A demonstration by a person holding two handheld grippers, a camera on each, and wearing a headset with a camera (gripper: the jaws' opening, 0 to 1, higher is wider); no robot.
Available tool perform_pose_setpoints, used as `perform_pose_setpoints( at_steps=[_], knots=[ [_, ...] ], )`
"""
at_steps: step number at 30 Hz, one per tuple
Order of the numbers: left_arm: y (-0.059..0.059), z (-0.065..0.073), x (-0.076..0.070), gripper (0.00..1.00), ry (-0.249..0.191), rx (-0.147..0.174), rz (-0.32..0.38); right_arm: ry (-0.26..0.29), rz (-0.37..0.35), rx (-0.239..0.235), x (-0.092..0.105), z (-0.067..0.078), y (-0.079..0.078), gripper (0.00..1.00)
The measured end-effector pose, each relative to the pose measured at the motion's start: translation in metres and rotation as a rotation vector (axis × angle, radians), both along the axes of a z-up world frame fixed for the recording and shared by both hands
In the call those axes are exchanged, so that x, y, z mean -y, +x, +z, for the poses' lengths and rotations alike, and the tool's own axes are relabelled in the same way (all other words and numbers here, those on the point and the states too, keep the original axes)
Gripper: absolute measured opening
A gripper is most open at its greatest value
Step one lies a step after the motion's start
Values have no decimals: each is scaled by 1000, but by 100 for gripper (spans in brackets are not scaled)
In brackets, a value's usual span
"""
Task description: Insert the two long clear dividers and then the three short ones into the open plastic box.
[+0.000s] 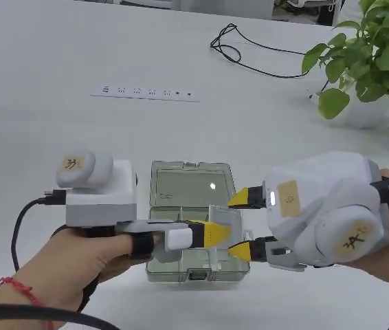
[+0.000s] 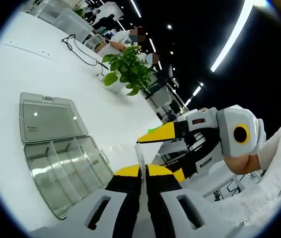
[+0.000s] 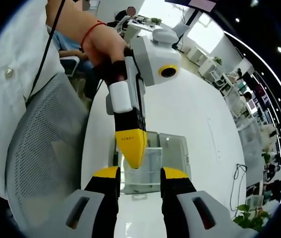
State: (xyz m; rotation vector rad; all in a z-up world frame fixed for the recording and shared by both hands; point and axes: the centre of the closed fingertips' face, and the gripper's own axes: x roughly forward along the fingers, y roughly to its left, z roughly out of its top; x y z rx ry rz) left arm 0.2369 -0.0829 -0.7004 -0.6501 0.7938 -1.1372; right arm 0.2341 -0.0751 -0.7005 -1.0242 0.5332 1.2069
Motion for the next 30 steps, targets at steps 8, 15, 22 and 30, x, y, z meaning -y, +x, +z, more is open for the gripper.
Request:
perform_pose_setpoints(
  at_steps=[8,15,22,30],
  knots=[
    [-1,1,0,0,-9,-16,15,-2,4,9,0,0,0,33],
    [-1,0,1,0,-1,8,8,15,-19,10,1,5,4,34],
    [-8,-2,1,0,48,163,-74,81,-45,-63,5,13,5,33],
    [-25,-5,1,0,100,338,-216,187,-30,-261,5,25,-5,27]
  ],
)
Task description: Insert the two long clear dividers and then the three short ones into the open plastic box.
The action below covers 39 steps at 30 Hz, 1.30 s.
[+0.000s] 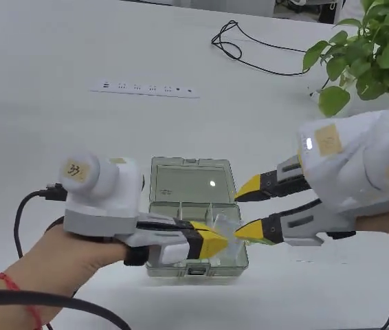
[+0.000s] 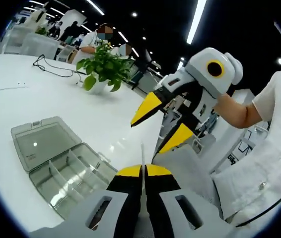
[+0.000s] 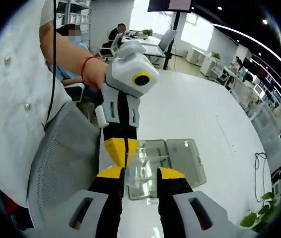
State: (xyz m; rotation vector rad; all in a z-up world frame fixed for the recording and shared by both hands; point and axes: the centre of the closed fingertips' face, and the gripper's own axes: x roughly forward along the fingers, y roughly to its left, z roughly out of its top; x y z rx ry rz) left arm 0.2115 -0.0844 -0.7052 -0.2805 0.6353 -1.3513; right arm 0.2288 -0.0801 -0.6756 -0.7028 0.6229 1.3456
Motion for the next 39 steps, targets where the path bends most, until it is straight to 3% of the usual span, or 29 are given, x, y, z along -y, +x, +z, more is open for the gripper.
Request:
perform_pose_setpoints(
  at_steps=[1,7,8,10,12,17,25,39],
  knots=[
    [-3,3,1,0,-13,27,-22,10,11,-29,-1,2,-3,26],
    [-12,12,1,0,-47,101,-76,37,78,-161,0,2,-15,18],
    [-13,12,1,0,-48,105,-79,35,84,-171,0,1,-16,17],
    [-13,17,1,0,-64,155,-98,37,96,-196,-2,1,-21,16],
    [-14,18,0,0,-71,158,-103,33,105,-214,-3,1,-24,14],
    [-20,26,1,0,-100,229,-149,47,127,-259,-8,2,-30,10],
    [-18,28,0,0,-108,261,-153,51,156,-300,-11,2,-35,4],
    [-17,25,-3,0,-92,304,-146,46,164,-305,-14,0,-34,3]
  ],
)
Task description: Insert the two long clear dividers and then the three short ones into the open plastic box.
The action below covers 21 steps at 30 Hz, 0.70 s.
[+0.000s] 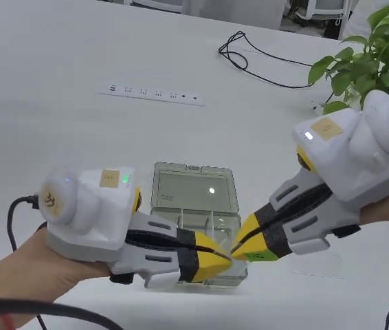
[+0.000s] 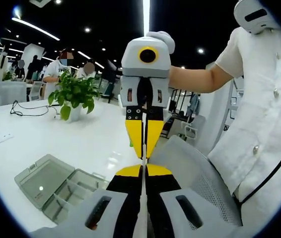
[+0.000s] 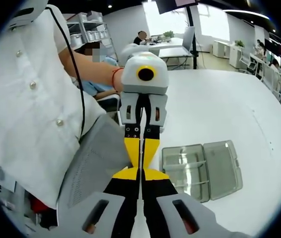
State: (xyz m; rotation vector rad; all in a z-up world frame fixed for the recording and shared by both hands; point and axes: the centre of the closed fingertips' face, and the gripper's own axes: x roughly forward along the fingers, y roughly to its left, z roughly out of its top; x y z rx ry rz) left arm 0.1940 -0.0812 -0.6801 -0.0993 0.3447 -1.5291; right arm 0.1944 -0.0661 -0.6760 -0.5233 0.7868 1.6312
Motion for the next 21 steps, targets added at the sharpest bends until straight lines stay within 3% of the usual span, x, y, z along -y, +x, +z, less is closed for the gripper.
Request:
perform_pose_setpoints(
  at_steps=[10,21],
  knots=[
    [0,-2,-2,0,14,5,9,2,-2,13,-5,-1,-1,3],
    [7,-8,-12,8,34,3,56,12,-18,30,-5,1,5,3]
  ],
)
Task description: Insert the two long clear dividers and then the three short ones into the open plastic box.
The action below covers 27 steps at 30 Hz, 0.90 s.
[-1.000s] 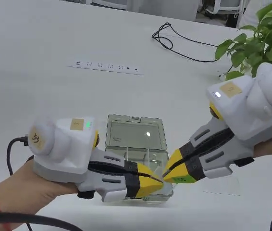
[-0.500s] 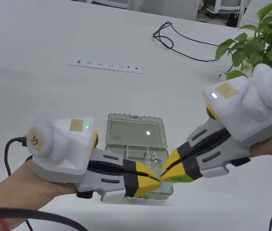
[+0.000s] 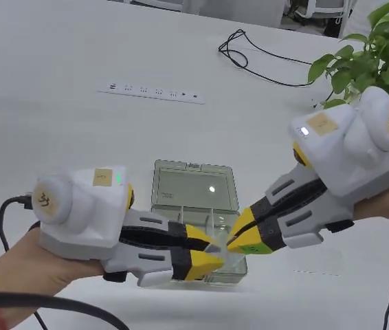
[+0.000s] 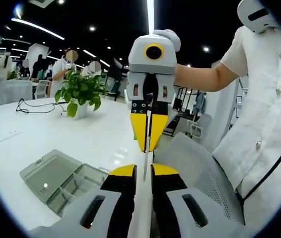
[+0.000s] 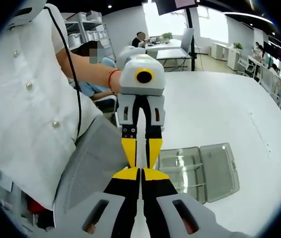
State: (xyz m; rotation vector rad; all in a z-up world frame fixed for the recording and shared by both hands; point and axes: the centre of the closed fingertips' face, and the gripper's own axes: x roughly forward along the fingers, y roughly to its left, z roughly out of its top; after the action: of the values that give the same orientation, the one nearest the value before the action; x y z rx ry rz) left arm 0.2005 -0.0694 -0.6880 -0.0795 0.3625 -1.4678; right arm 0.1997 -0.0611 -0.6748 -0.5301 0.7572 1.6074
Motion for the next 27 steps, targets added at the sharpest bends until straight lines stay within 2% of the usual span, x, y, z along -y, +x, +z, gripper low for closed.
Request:
perform_pose_setpoints(
  at_steps=[11,19,27],
  knots=[
    [10,-10,-22,22,48,6,84,23,-35,32,-7,5,9,3],
    [22,-18,-41,42,84,15,157,32,-61,62,-14,5,22,3],
    [30,-26,-57,55,117,25,203,44,-90,88,-25,1,38,3]
  ],
)
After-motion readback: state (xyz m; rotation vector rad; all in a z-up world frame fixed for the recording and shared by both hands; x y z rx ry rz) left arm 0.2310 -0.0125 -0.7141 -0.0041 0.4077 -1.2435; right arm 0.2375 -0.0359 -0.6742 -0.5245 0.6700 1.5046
